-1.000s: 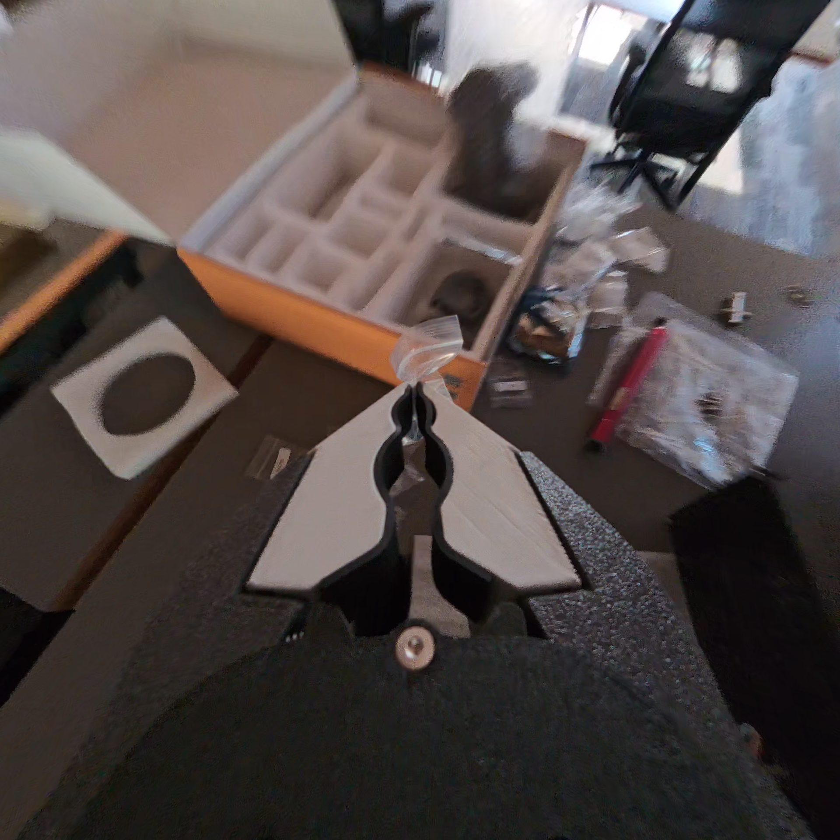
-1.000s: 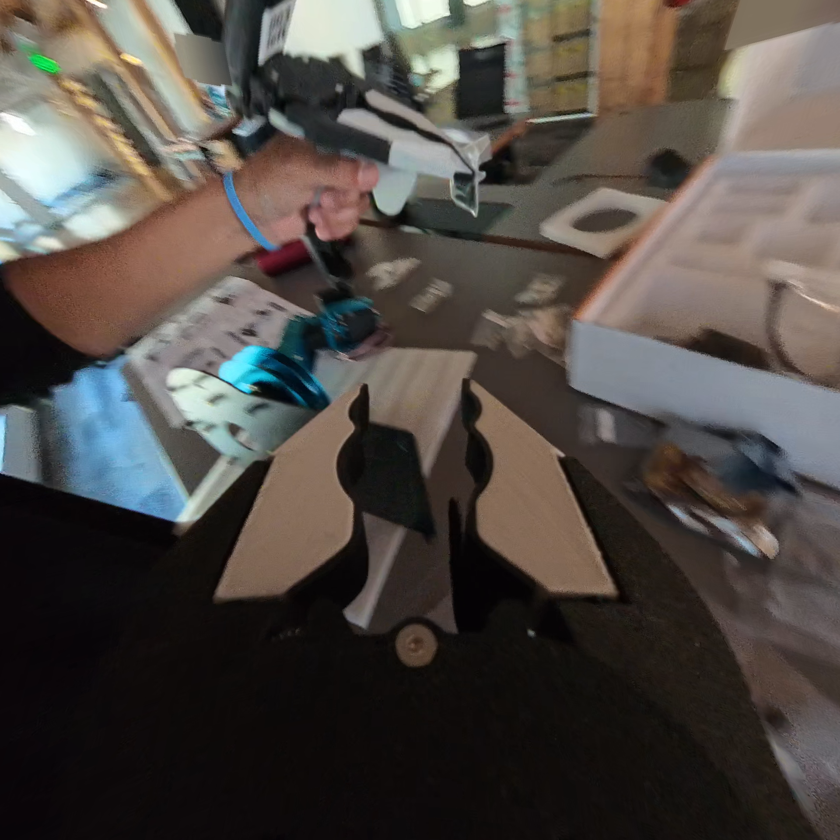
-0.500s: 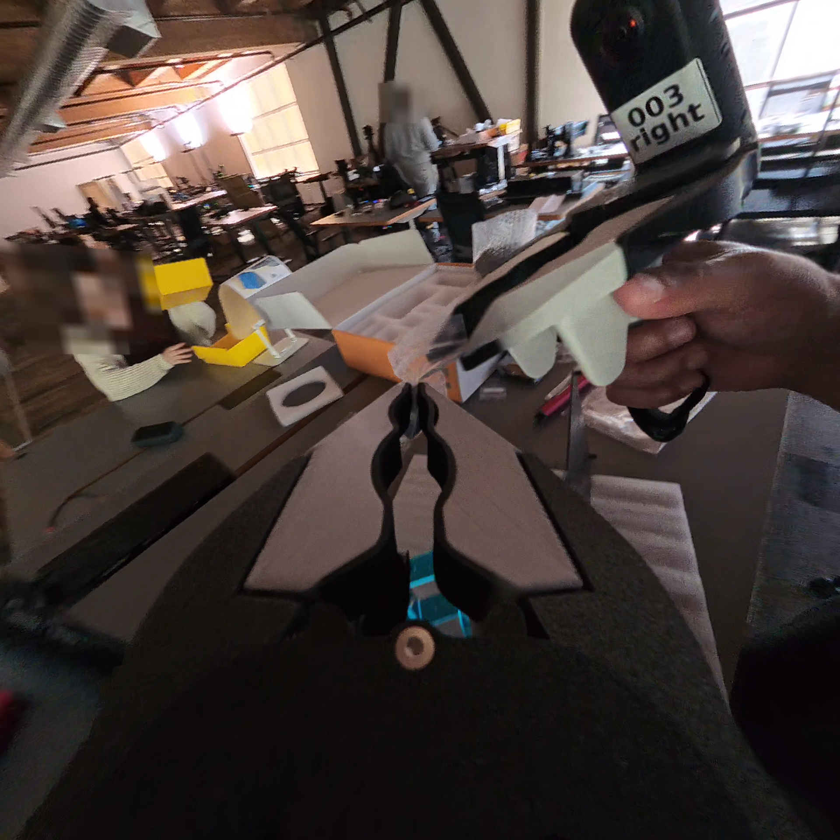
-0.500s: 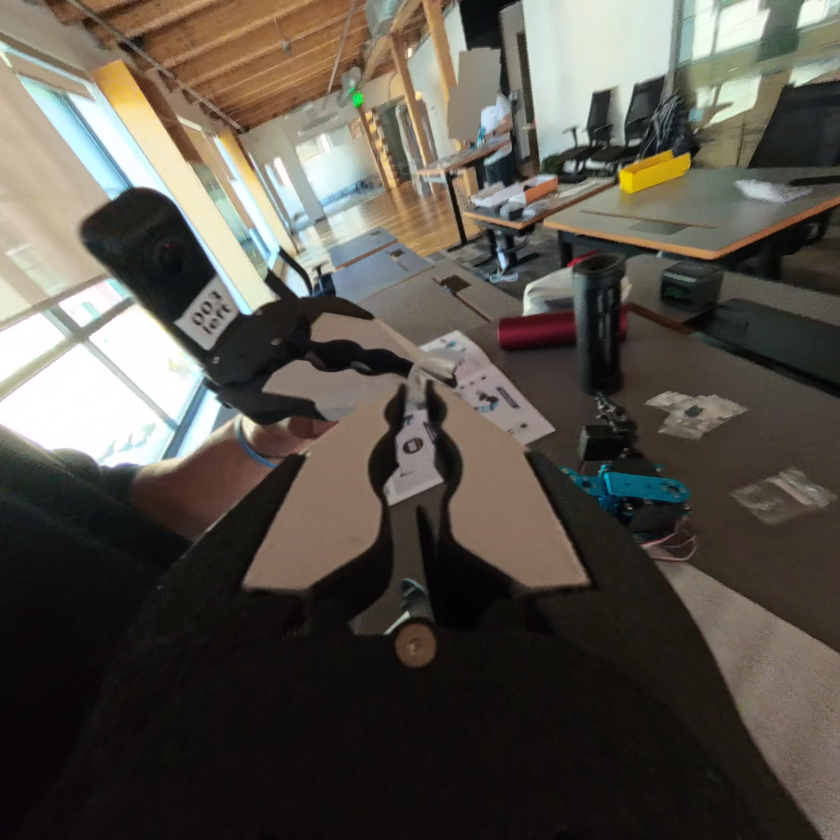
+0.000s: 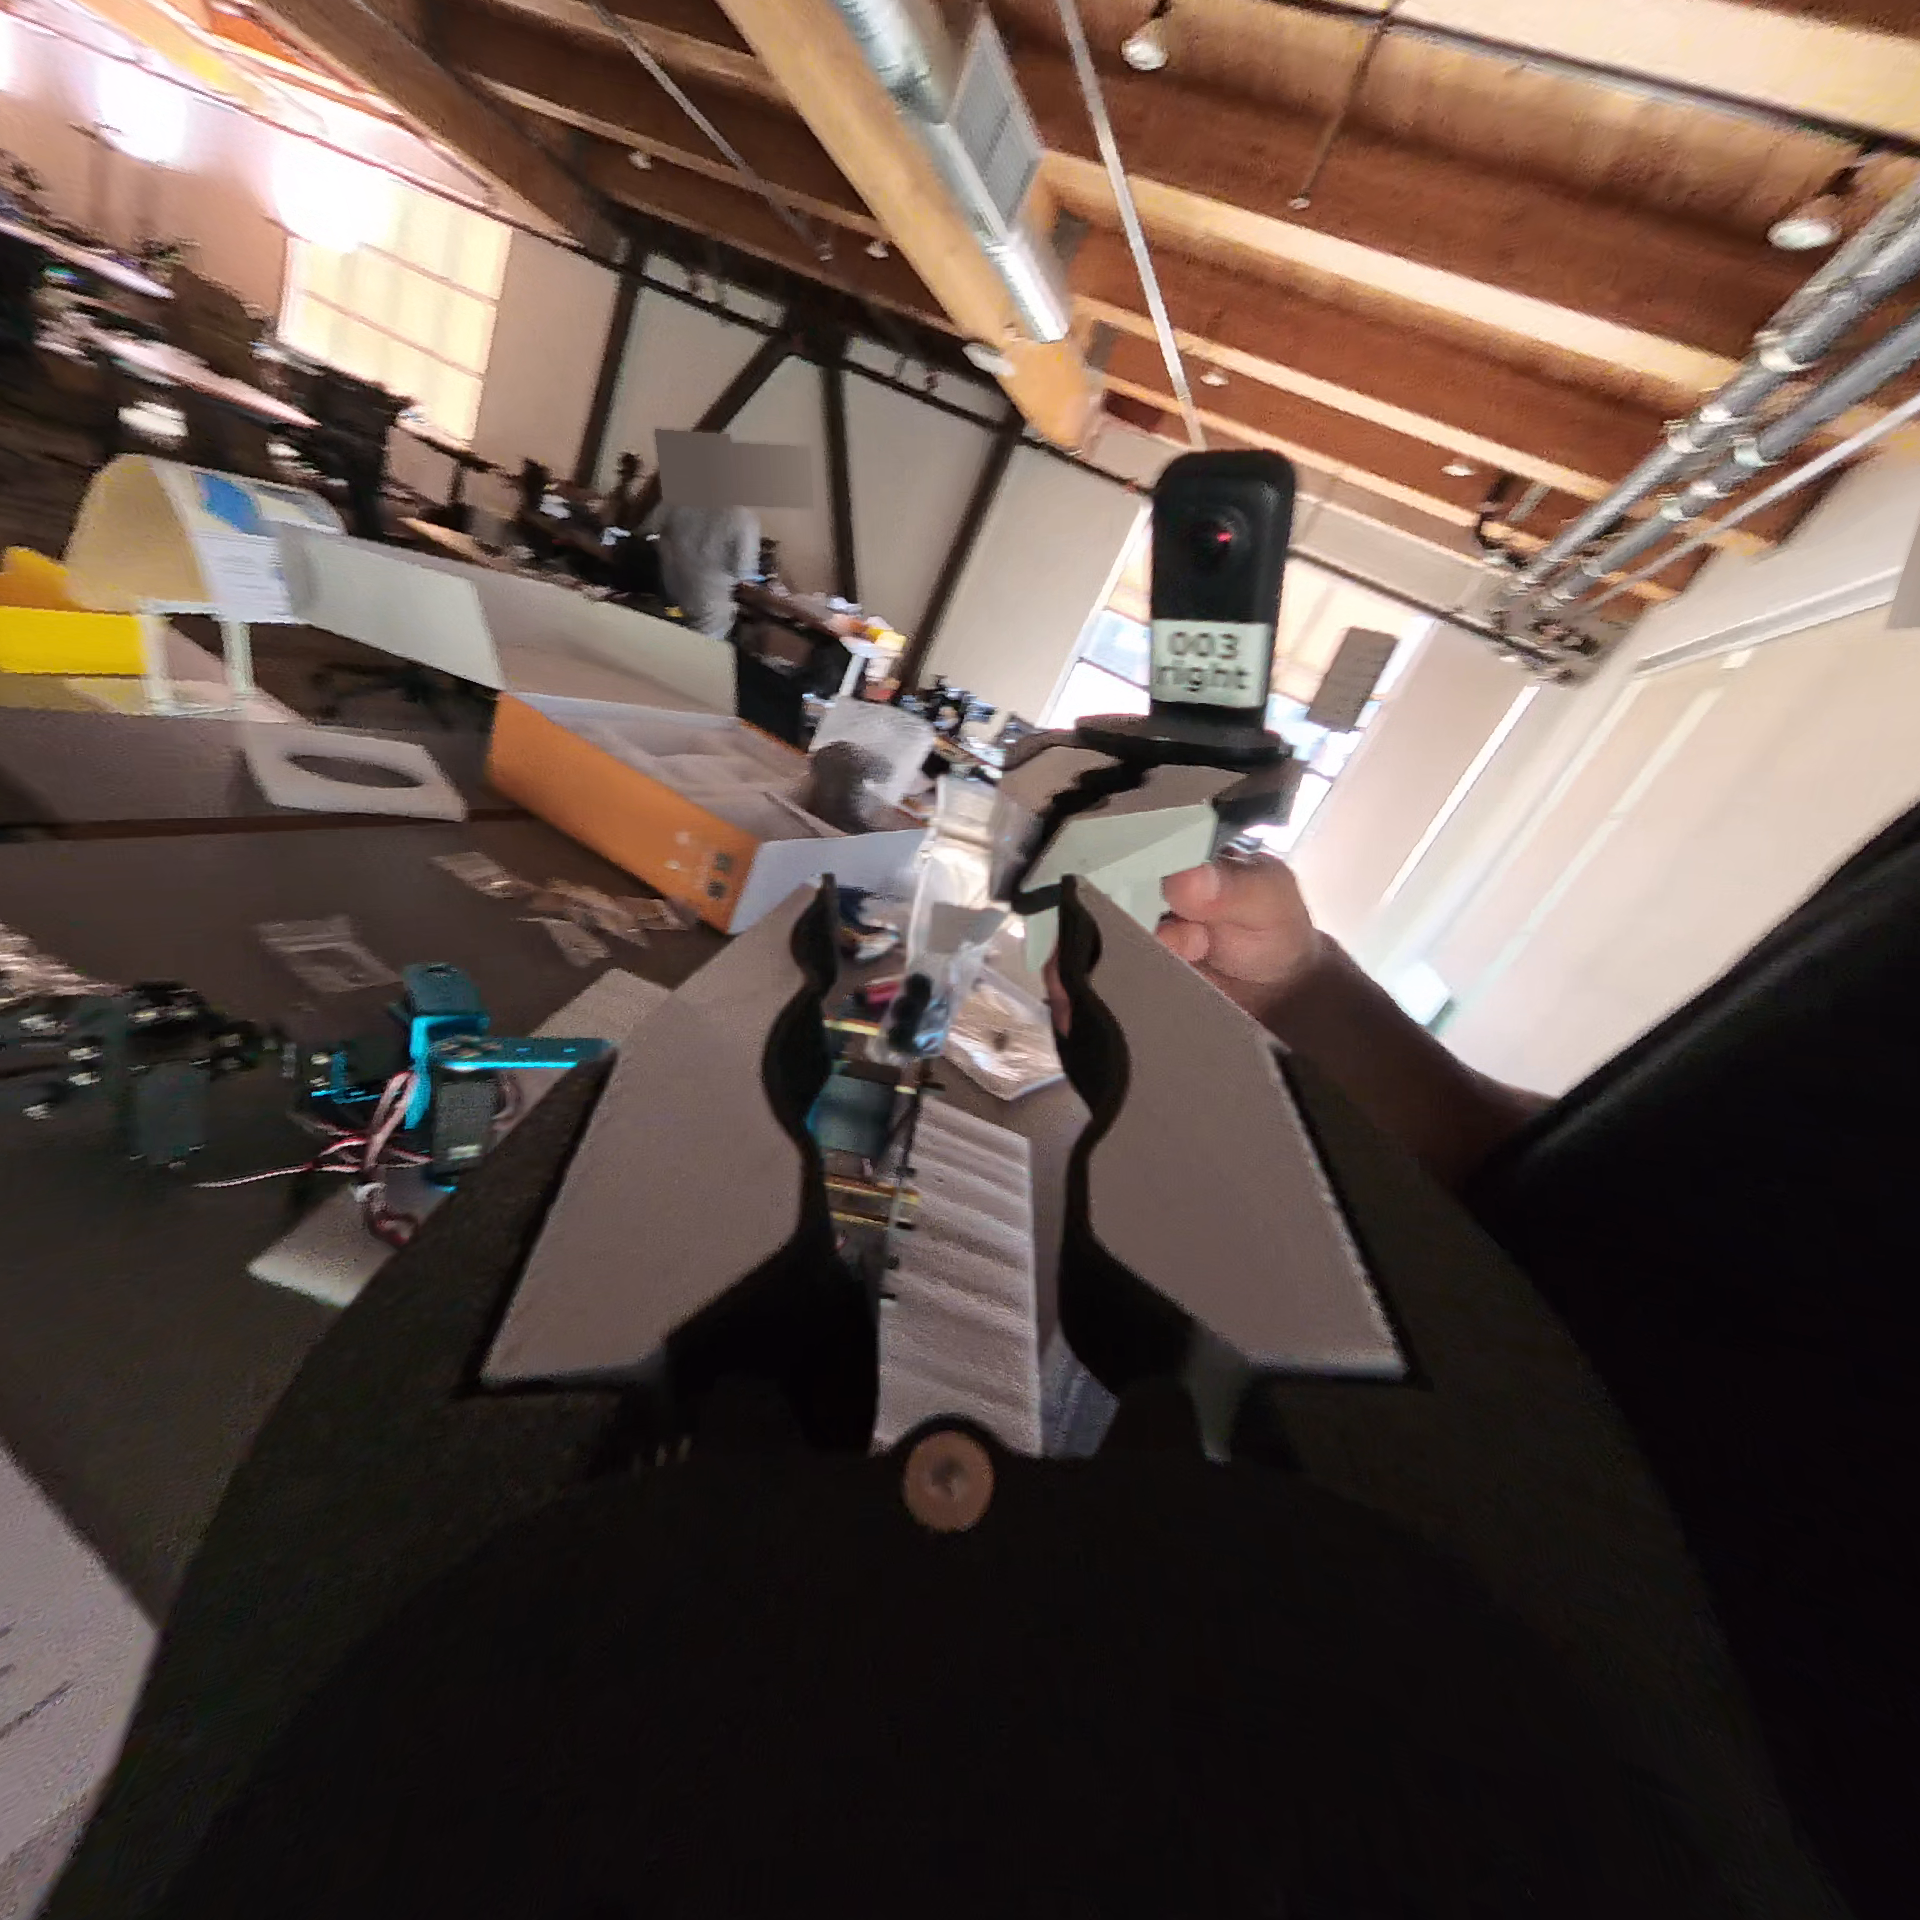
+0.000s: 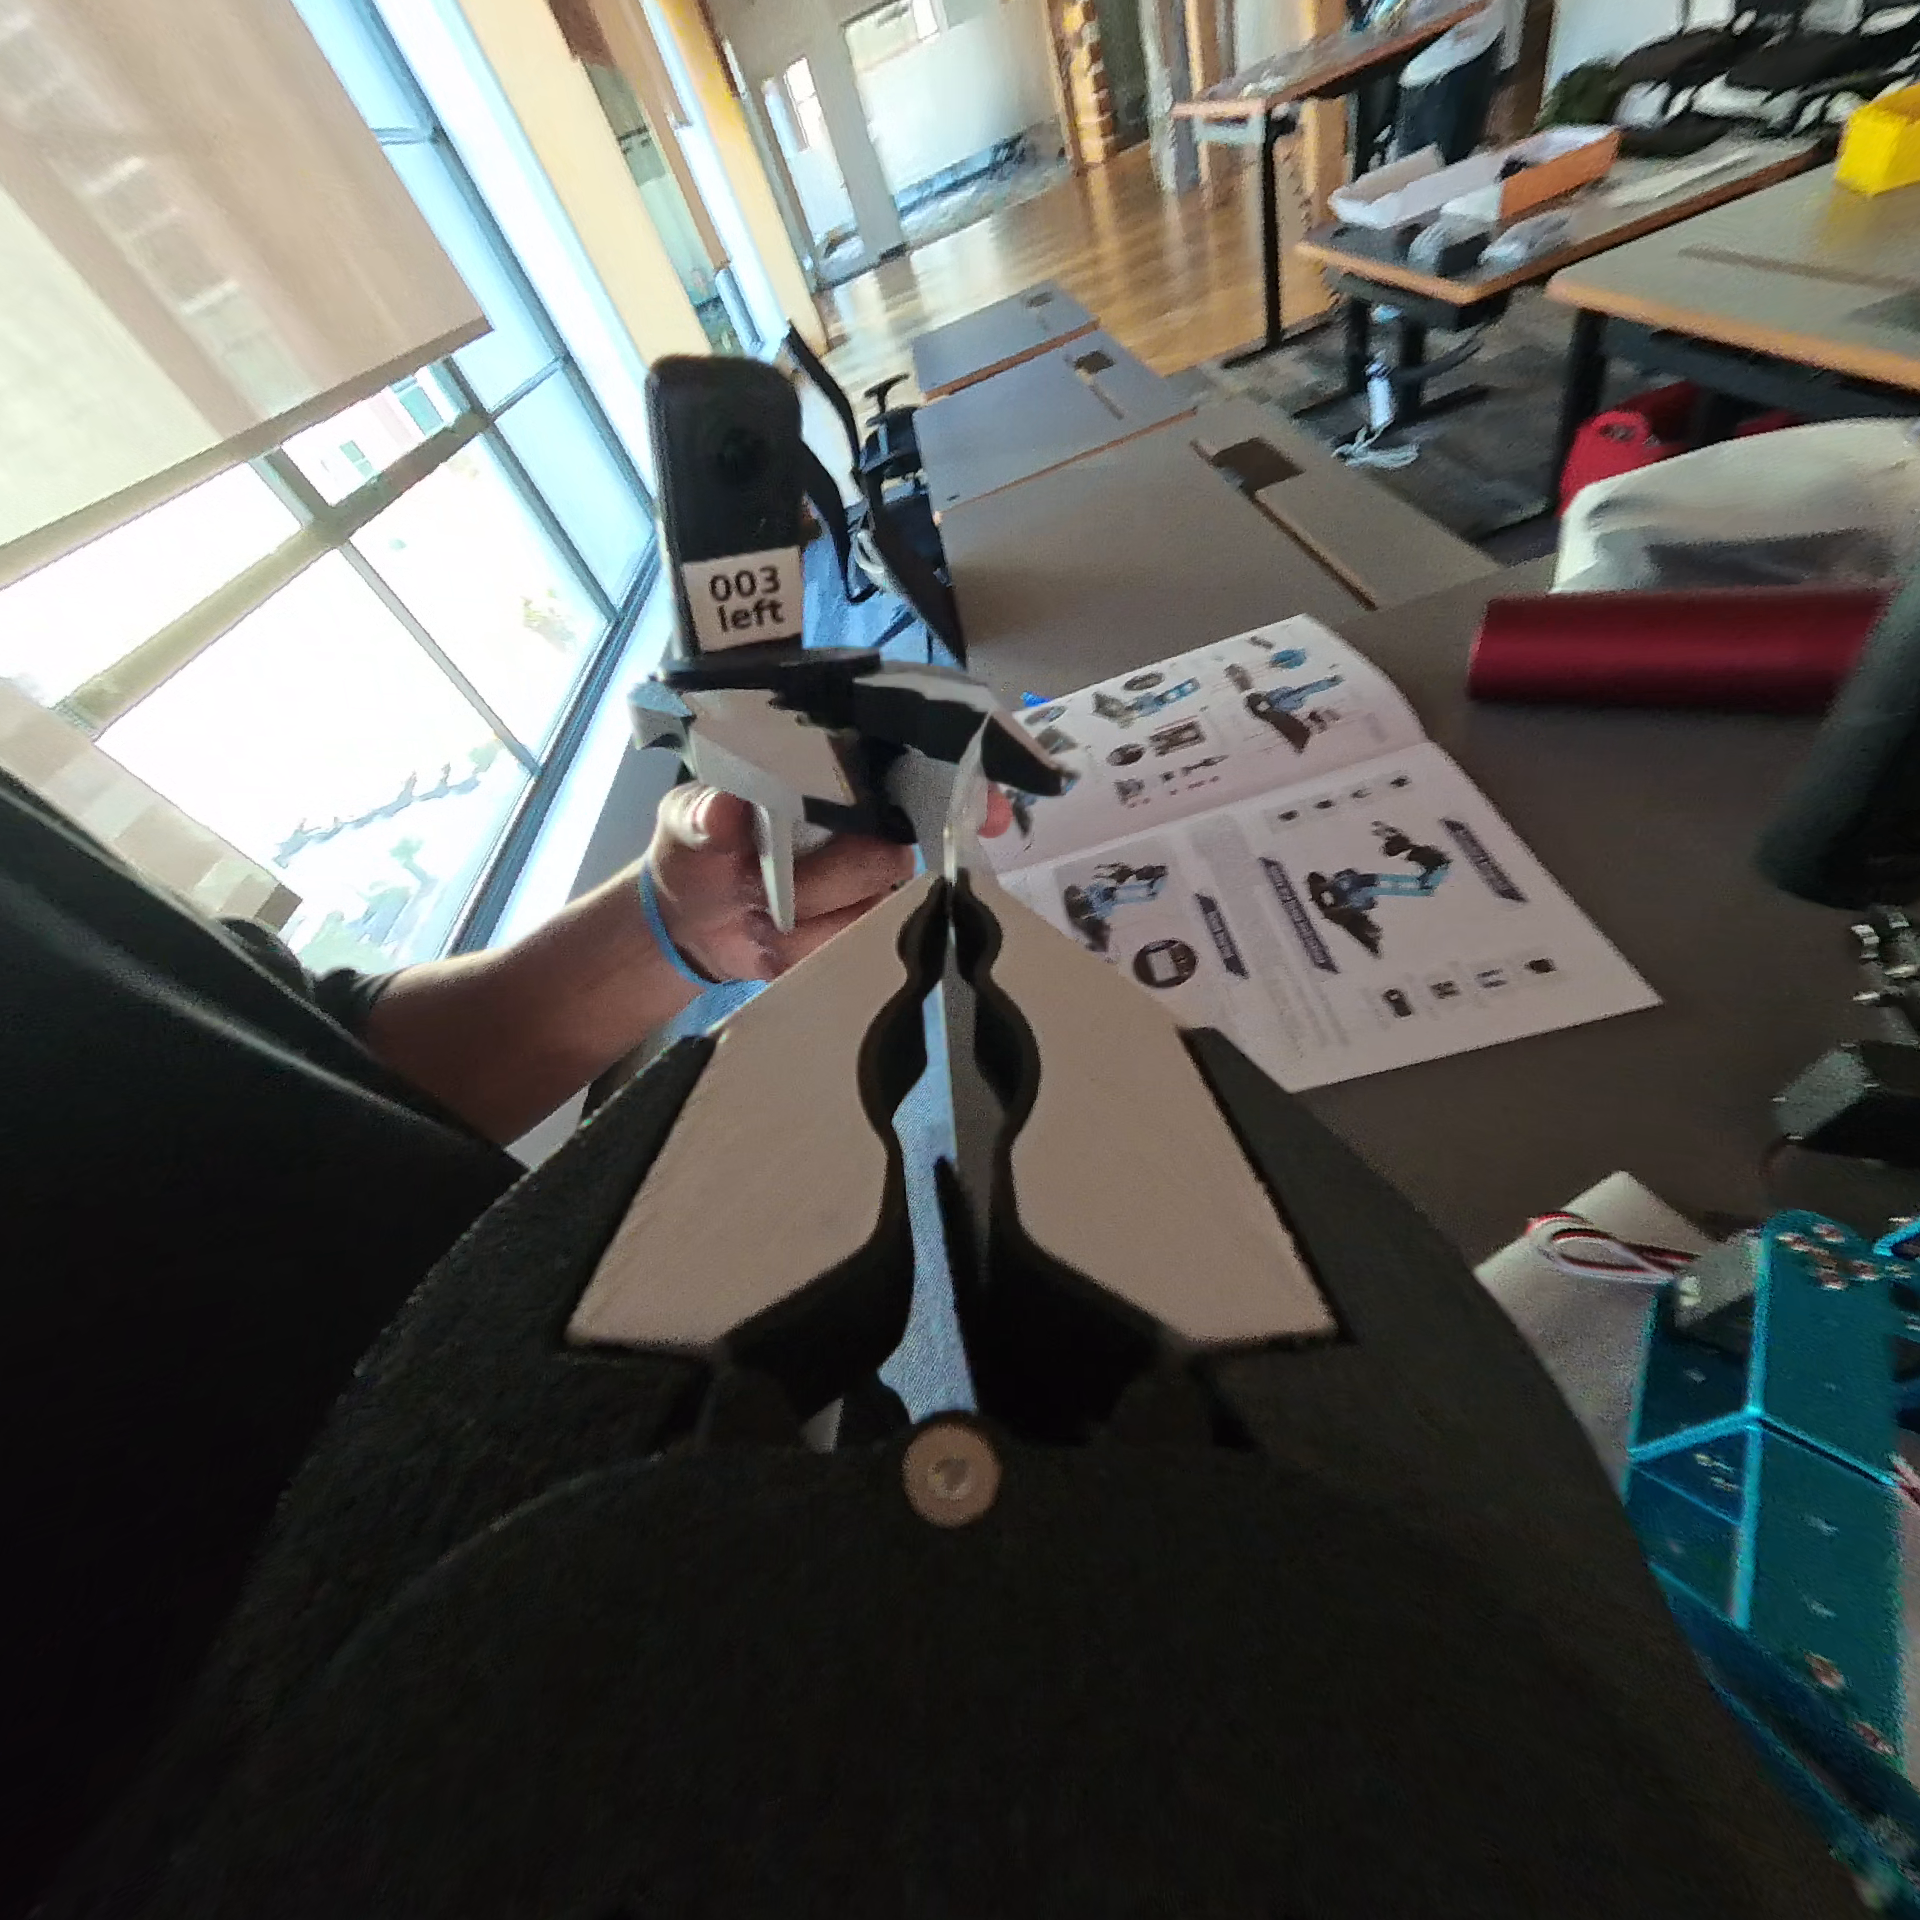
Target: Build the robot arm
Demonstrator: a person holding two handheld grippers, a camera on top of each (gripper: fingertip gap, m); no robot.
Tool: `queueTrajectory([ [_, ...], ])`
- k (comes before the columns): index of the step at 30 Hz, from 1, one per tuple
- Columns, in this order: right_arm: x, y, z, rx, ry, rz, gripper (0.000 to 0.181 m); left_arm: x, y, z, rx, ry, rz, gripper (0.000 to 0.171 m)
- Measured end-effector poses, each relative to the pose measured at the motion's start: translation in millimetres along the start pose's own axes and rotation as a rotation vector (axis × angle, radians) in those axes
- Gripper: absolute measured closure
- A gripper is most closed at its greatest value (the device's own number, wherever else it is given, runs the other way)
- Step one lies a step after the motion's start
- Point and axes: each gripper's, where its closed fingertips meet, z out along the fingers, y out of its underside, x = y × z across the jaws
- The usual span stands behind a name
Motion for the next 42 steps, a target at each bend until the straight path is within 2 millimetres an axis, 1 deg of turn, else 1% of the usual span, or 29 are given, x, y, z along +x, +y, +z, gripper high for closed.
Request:
queueTrajectory([
  [2, -5.6, 6.4, 6.5, -0.027, -0.016, 0.003, 0.181, 4.9, 4.2, -4.1, -0.002, 0.030, 0.010, 0.143],
  [4, -6.4, 13.0, 10.9, -0.055, -0.010, 0.001, 0.181, 3.1, 10.4, -7.3, -0.017, 0.019, 0.025, 0.162],
  [6, -9.4, 17.9, 13.3, -0.072, -0.021, 0.008, 0.181, 5.1, 13.1, -10.5, -0.008, 0.027, 0.036, 0.166],
  [7, -12.1, 19.6, 13.6, -0.074, -0.038, 0.012, 0.181, 8.6, 14.1, -12.2, 0.000, 0.046, 0.042, 0.171],
  [8, -14.1, 20.2, 13.0, -0.071, -0.053, 0.016, 0.181, 12.0, 15.3, -13.6, 0.003, 0.062, 0.052, 0.171],
  [10, -16.2, 15.4, 9.5, -0.033, -0.087, 0.052, 0.169, 15.4, 19.1, -16.3, -0.005, 0.073, 0.091, 0.171],
  [12, -21.0, 7.9, 4.0, 0.009, -0.153, 0.110, 0.167, 17.7, 21.2, -18.6, -0.011, 0.081, 0.125, 0.171],
  [15, -12.6, 4.9, 1.4, 0.017, -0.129, 0.108, 0.161, 20.2, 21.9, -20.5, -0.011, 0.092, 0.155, 0.171],
  [20, -6.7, 12.9, 6.6, -0.049, -0.104, 0.068, 0.161, 23.1, 25.4, -18.5, -0.026, 0.109, 0.182, 0.171],
  [24, -9.0, 23.5, 11.4, -0.112, -0.109, 0.031, 0.161, 19.6, 25.1, -15.6, -0.023, 0.094, 0.179, 0.171],
  [27, -9.4, 18.6, 8.5, -0.088, -0.122, 0.037, 0.163, 19.0, 27.8, -14.0, -0.035, 0.095, 0.192, 0.171],
  [30, -3.4, 9.9, 1.7, -0.058, -0.127, 0.062, 0.163, 21.1, 30.4, -13.0, -0.051, 0.104, 0.206, 0.171],
  [32, 0.5, 14.4, 1.3, -0.095, -0.101, 0.023, 0.163, 22.9, 30.8, -11.9, -0.055, 0.112, 0.203, 0.171],
  [36, -3.1, 25.5, 4.2, -0.156, -0.101, -0.021, 0.162, 20.7, 33.7, -7.8, -0.062, 0.099, 0.192, 0.171],
  [42, 0.4, 22.0, -6.0, -0.128, -0.100, -0.012, 0.163, 20.7, 38.2, -3.0, -0.054, 0.090, 0.171, 0.171],
])
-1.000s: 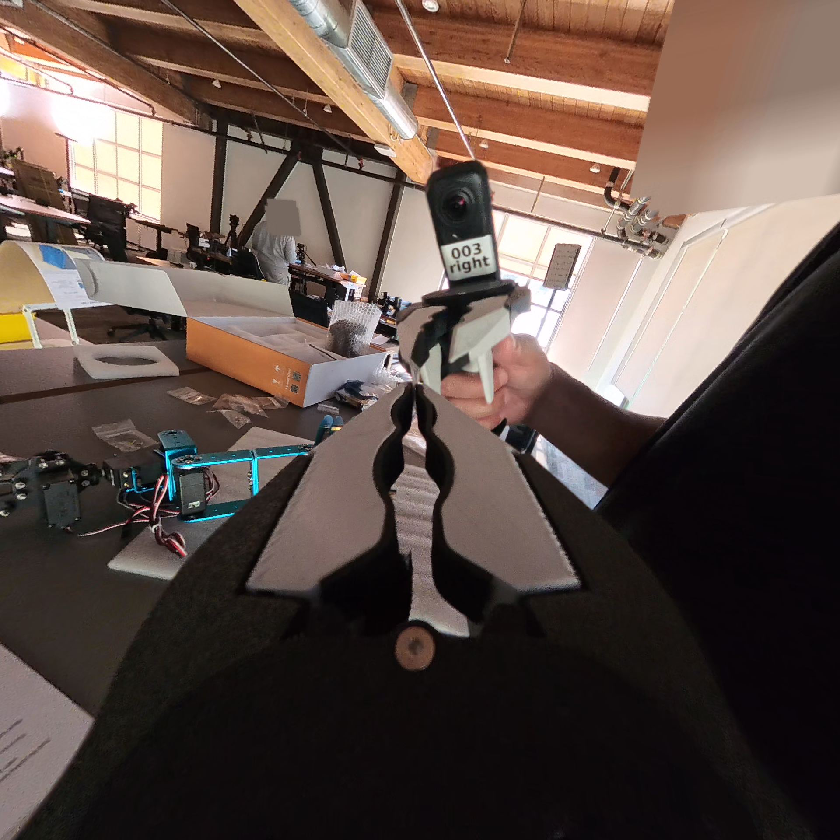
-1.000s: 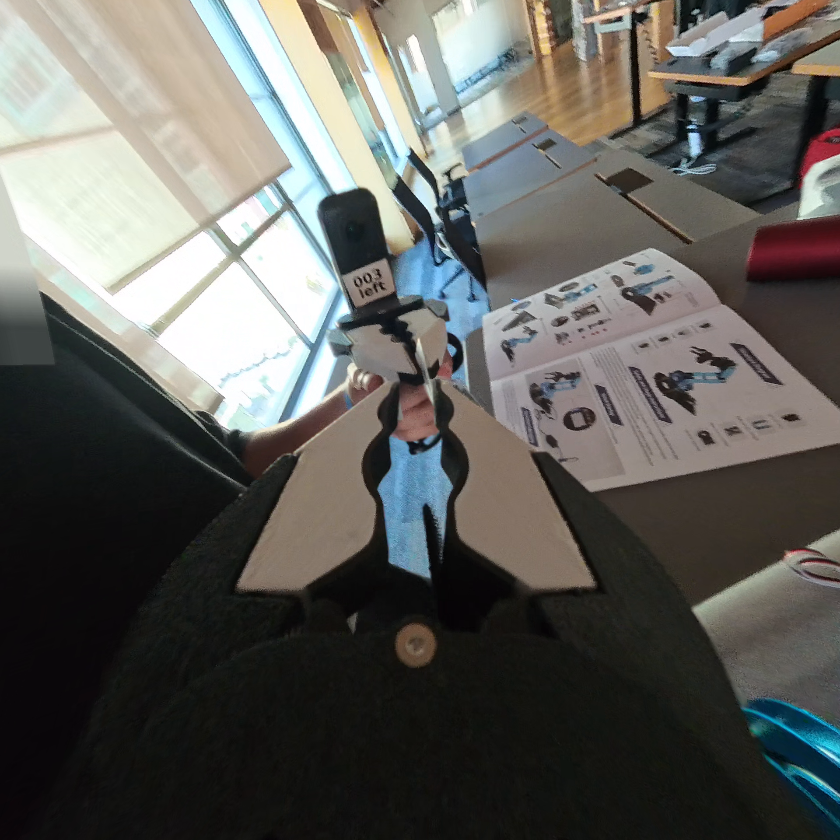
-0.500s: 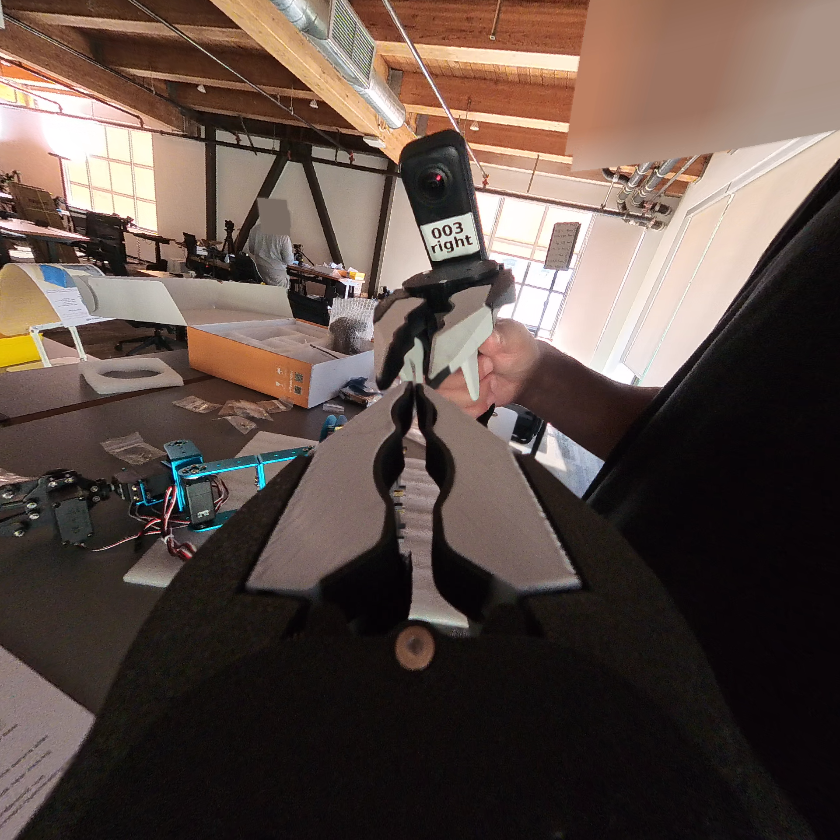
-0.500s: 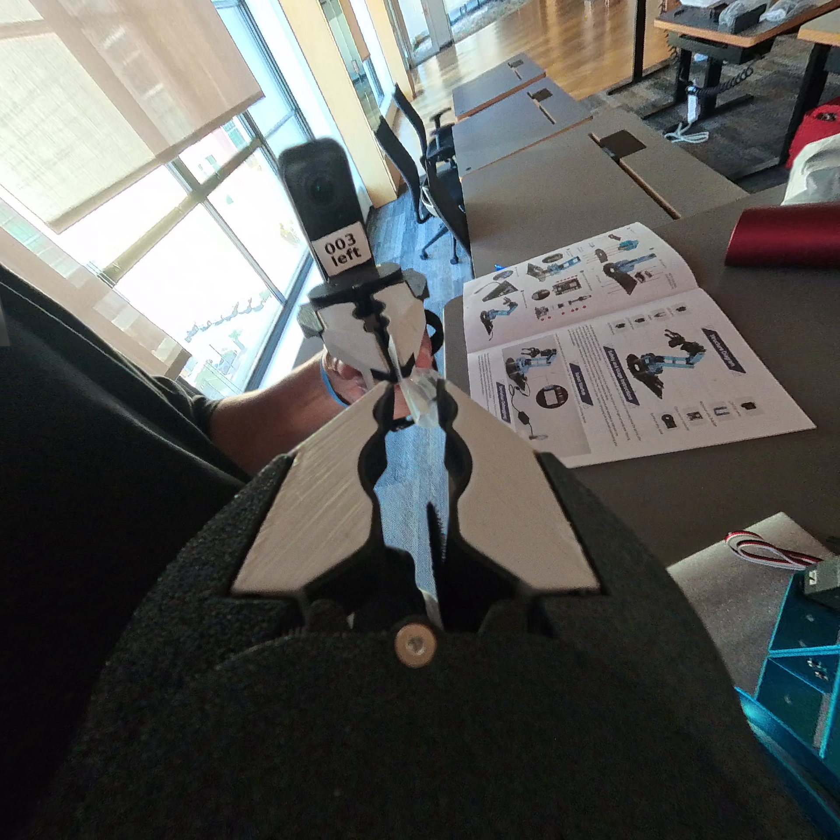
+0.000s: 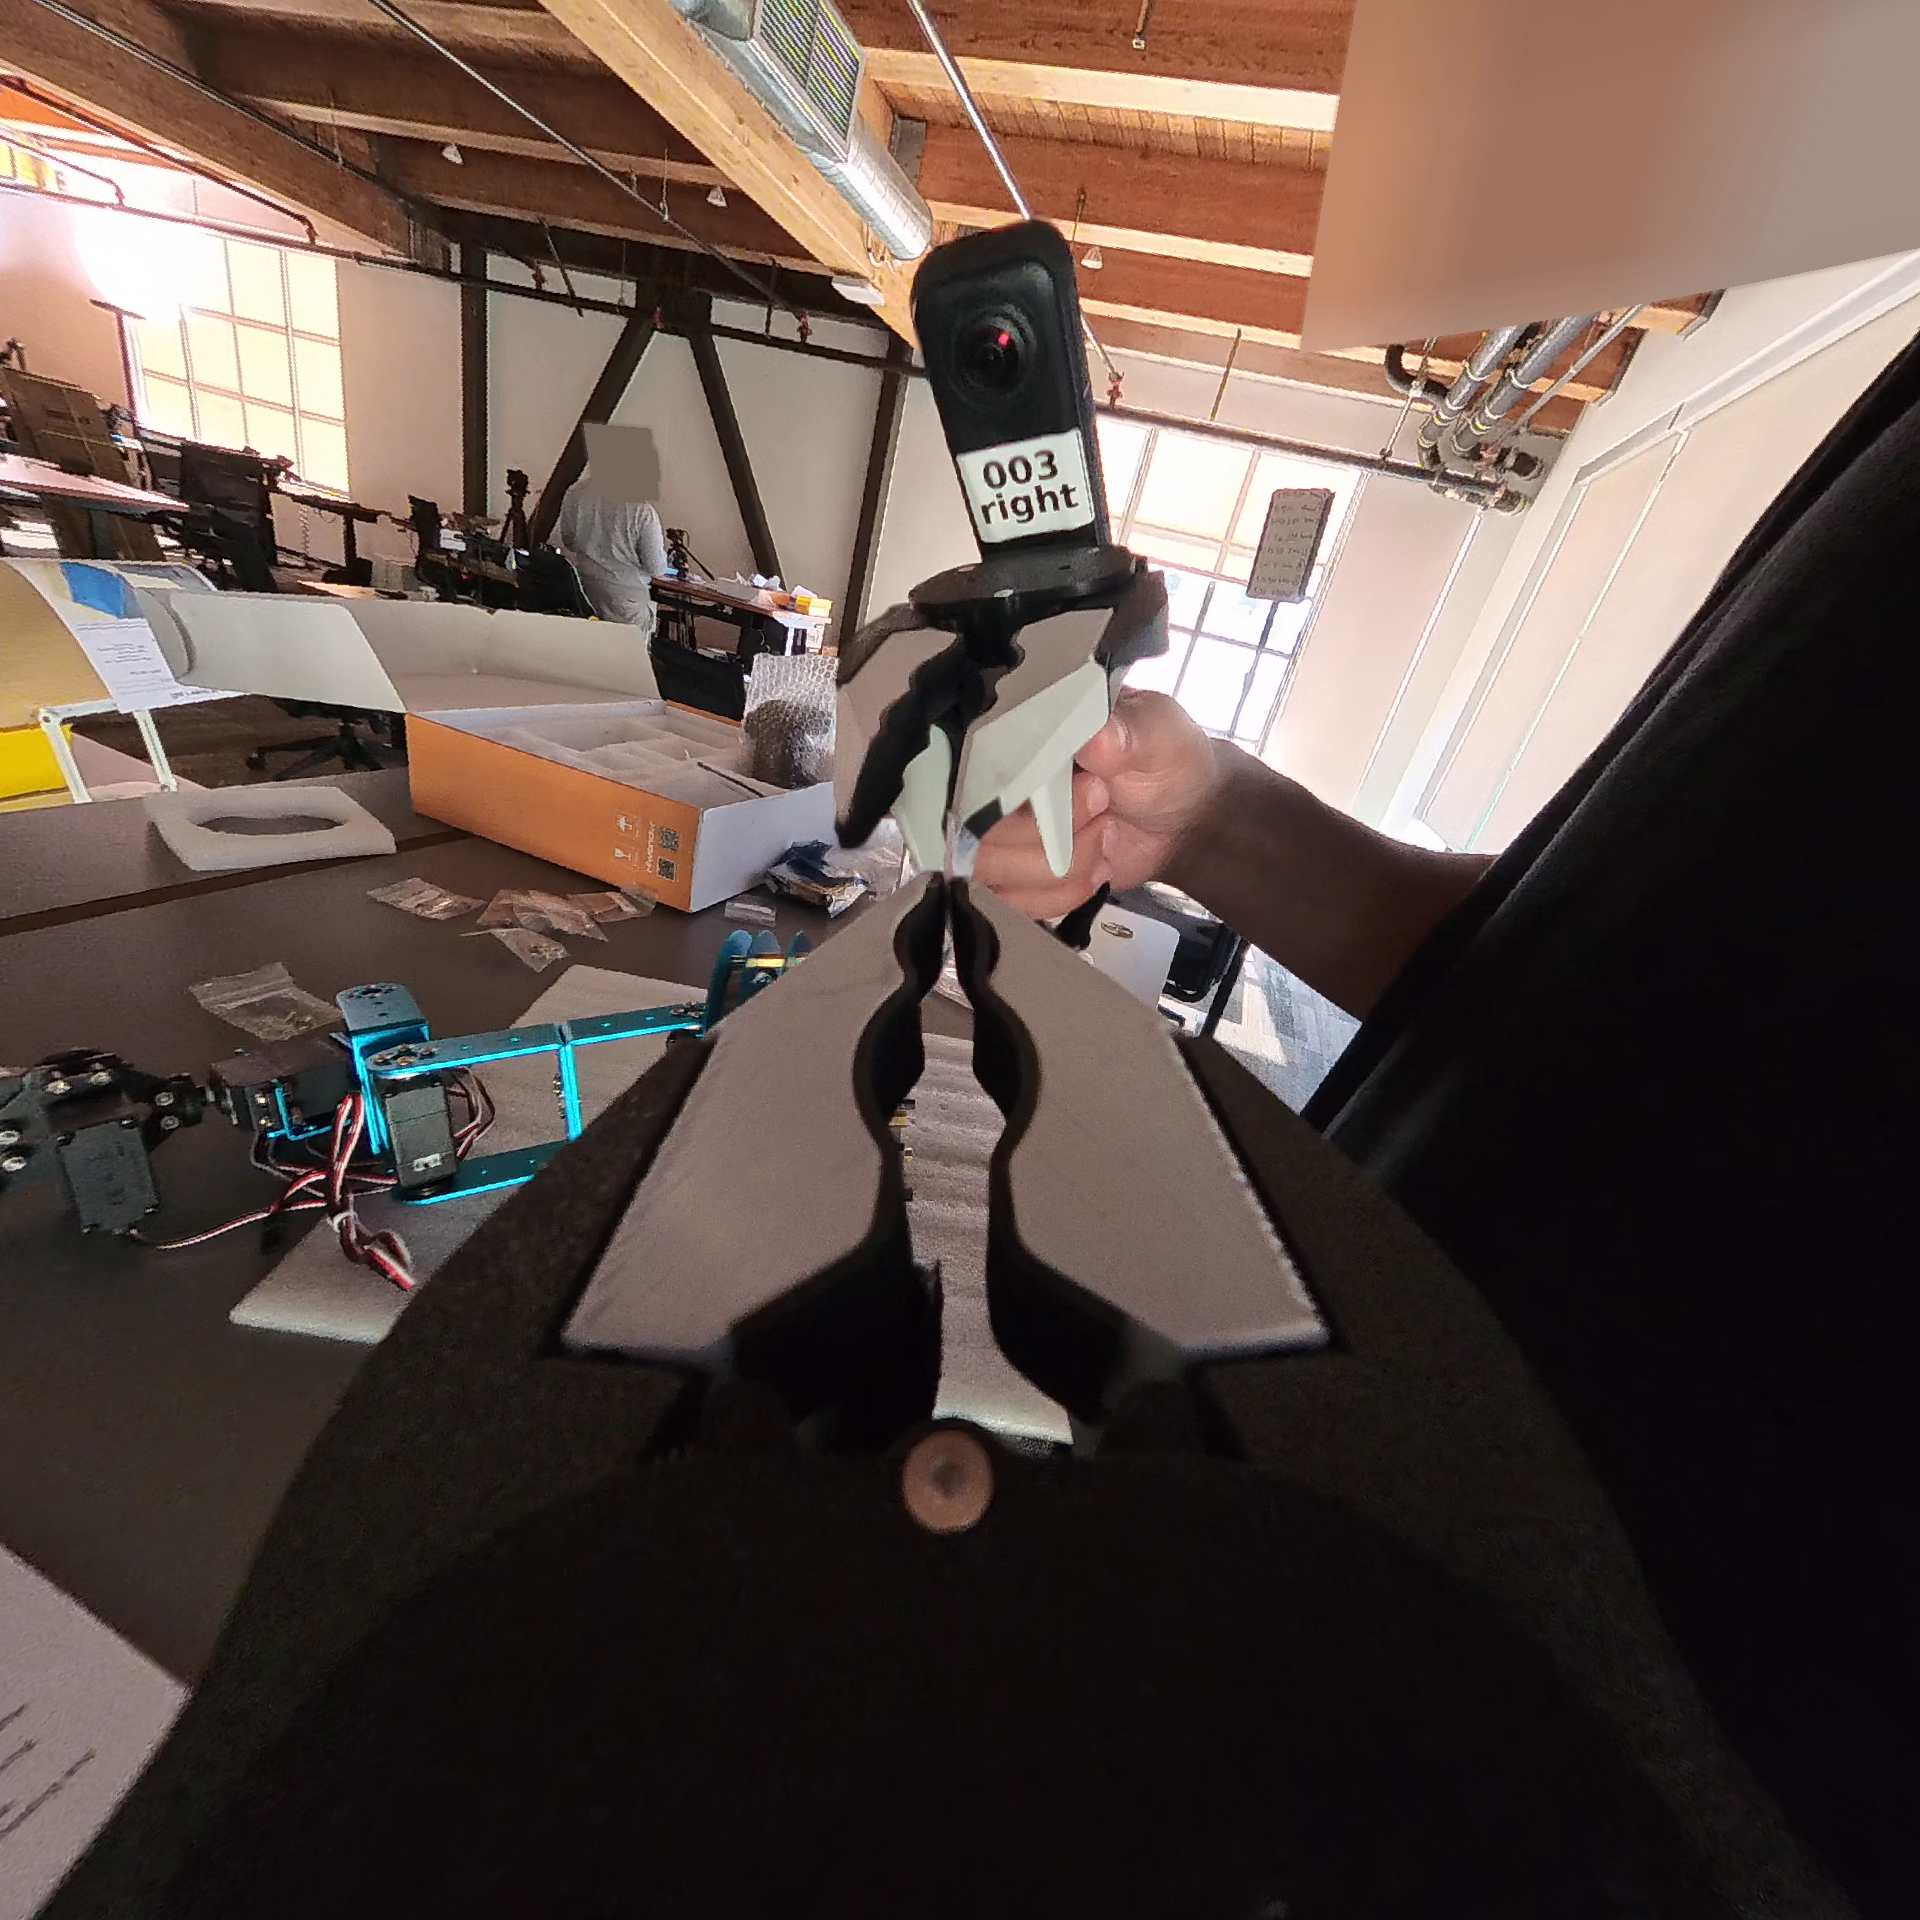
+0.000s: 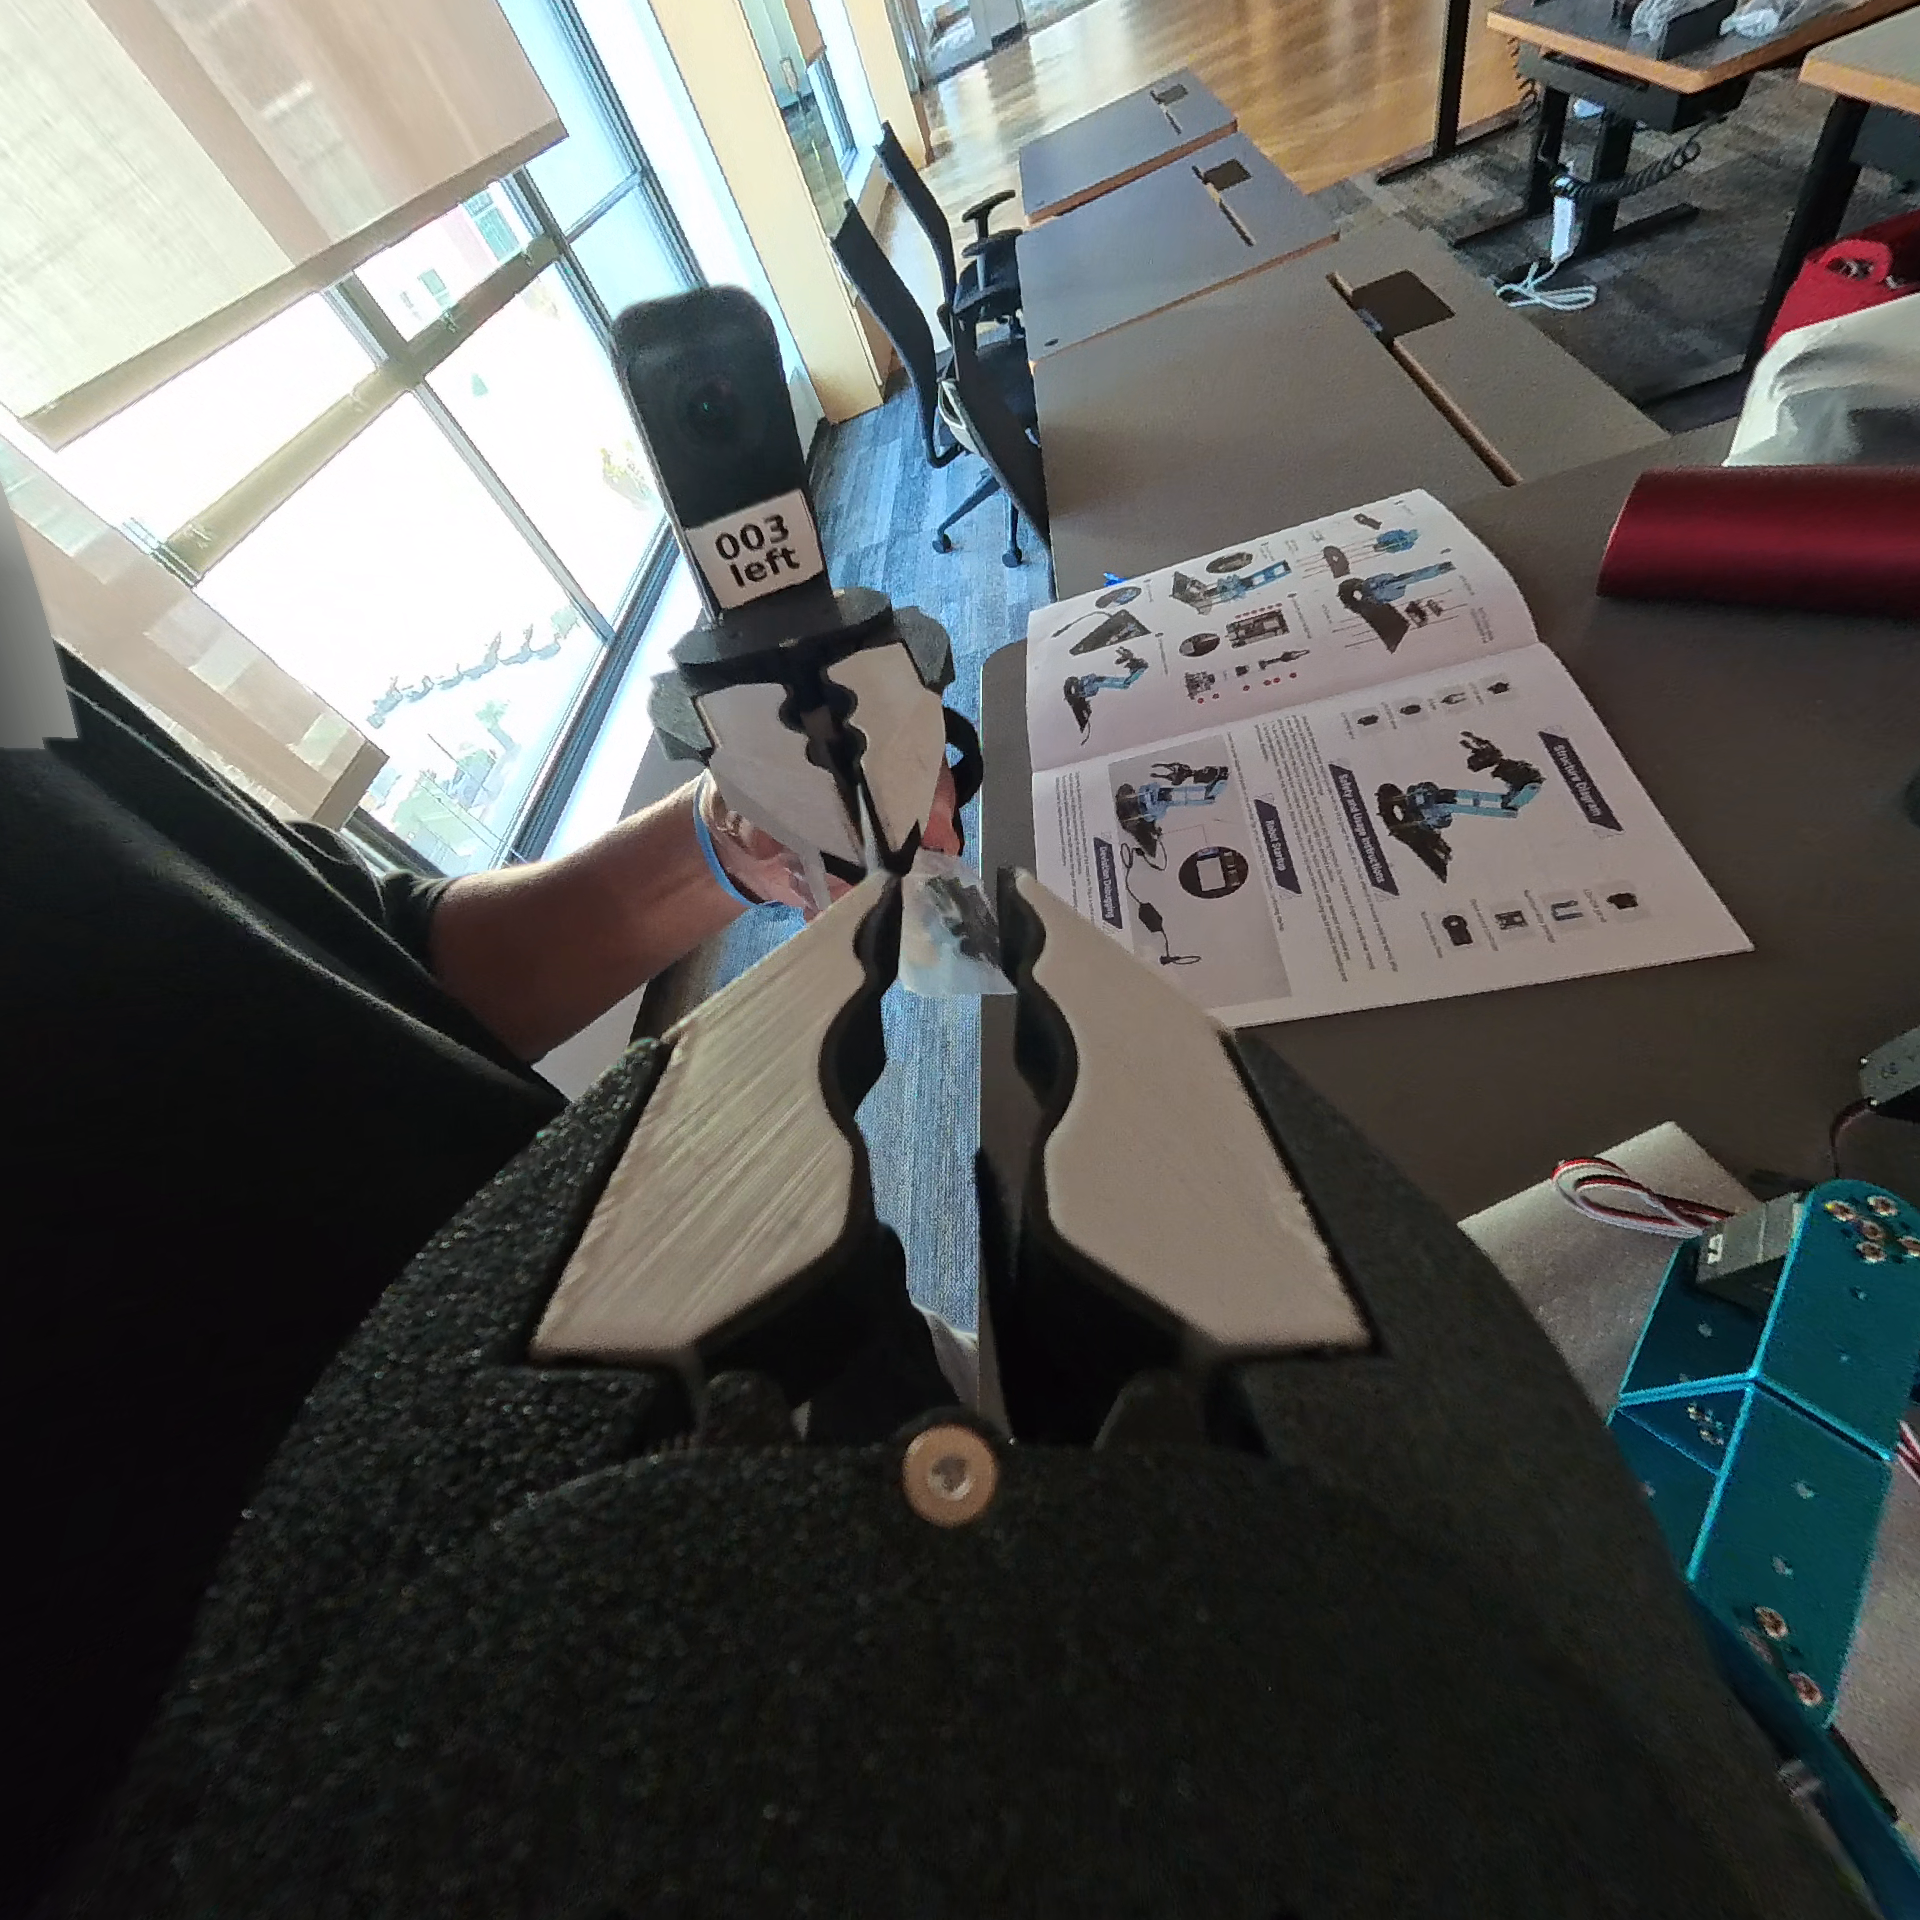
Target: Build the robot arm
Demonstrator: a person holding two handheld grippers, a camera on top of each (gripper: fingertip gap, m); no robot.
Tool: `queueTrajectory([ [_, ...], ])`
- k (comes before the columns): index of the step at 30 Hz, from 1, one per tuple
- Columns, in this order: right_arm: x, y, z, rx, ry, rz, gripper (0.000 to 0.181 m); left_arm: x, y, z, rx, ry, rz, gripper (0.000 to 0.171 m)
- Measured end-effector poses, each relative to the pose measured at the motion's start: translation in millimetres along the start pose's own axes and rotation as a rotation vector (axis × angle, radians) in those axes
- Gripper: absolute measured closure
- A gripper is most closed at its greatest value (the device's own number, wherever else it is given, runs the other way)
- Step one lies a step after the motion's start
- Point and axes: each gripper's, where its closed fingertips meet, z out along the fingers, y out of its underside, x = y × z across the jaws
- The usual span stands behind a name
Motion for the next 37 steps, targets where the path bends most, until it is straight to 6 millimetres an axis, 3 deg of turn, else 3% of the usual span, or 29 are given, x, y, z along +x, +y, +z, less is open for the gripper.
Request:
queueTrajectory([
  [37, 6.5, 8.8, -14.8, -0.035, 0.006, -0.032, 0.163, 6.5, 7.4, 22.9, -0.019, -0.023, -0.011, 0.171],
])
